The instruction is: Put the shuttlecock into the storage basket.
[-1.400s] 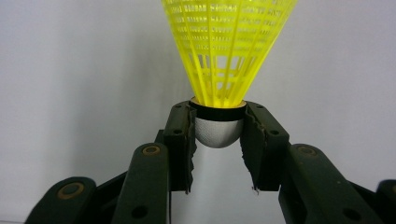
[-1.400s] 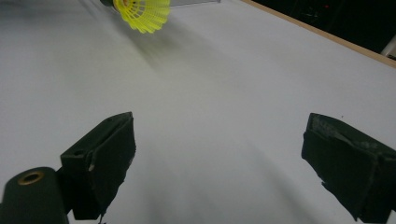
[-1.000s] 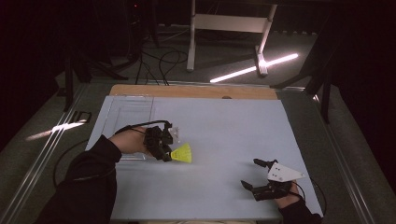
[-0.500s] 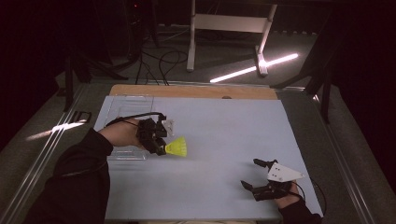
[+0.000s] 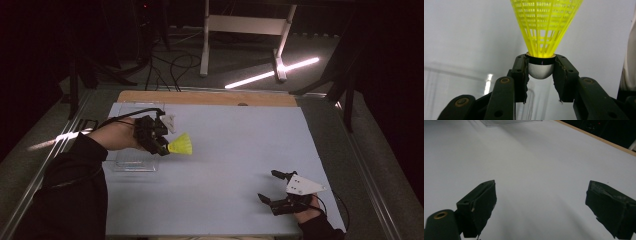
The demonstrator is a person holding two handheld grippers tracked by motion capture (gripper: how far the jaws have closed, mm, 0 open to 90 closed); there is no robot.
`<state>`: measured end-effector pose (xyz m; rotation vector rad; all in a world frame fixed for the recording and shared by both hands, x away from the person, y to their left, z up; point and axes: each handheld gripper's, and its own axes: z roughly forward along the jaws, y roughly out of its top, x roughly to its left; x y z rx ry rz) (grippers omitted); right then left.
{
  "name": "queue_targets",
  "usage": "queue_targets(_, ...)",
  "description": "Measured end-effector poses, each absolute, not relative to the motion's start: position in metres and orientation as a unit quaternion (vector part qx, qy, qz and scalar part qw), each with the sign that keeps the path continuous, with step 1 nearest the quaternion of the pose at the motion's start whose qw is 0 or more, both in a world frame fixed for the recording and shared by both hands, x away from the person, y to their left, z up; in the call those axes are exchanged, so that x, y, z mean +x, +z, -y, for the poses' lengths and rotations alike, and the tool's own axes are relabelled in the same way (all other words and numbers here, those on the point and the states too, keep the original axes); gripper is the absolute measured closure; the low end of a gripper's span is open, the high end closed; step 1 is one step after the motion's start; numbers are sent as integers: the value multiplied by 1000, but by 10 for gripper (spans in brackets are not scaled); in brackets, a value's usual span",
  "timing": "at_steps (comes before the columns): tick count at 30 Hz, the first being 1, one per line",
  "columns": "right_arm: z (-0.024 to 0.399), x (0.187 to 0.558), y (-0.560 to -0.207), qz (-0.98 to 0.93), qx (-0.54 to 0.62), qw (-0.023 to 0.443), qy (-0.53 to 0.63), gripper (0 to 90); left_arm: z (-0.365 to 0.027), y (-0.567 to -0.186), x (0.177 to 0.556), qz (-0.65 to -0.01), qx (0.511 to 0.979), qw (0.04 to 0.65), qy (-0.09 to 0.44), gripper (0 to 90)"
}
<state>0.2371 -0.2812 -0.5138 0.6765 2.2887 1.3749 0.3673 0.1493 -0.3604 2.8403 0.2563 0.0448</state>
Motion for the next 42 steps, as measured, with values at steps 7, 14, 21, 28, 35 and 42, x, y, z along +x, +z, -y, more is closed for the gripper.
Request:
queue_targets(7, 281, 237, -514, -816, 241, 193, 489, 98, -164, -350, 366, -130, 980, 148, 22, 659)
queue_targets(14, 281, 238, -514, -816, 242, 193, 489, 98, -187, -346, 365, -178, 974, 141, 22, 659)
queue_targets(21, 280, 238, -515, -817, 242, 190, 488, 98, -208, -341, 363, -216, 966, 143, 24, 659)
queue_targets(28, 280, 239, -515, -818, 243, 189, 486, 98, -220, -334, 362, -245, 957, 151, 38, 658)
queue_targets(35, 280, 239, -515, -818, 243, 190, 486, 99, -235, -333, 360, -280, 945, 159, 53, 658)
queue_targets(42, 280, 238, -515, -817, 243, 191, 487, 99, -248, -335, 361, -315, 932, 166, 67, 658)
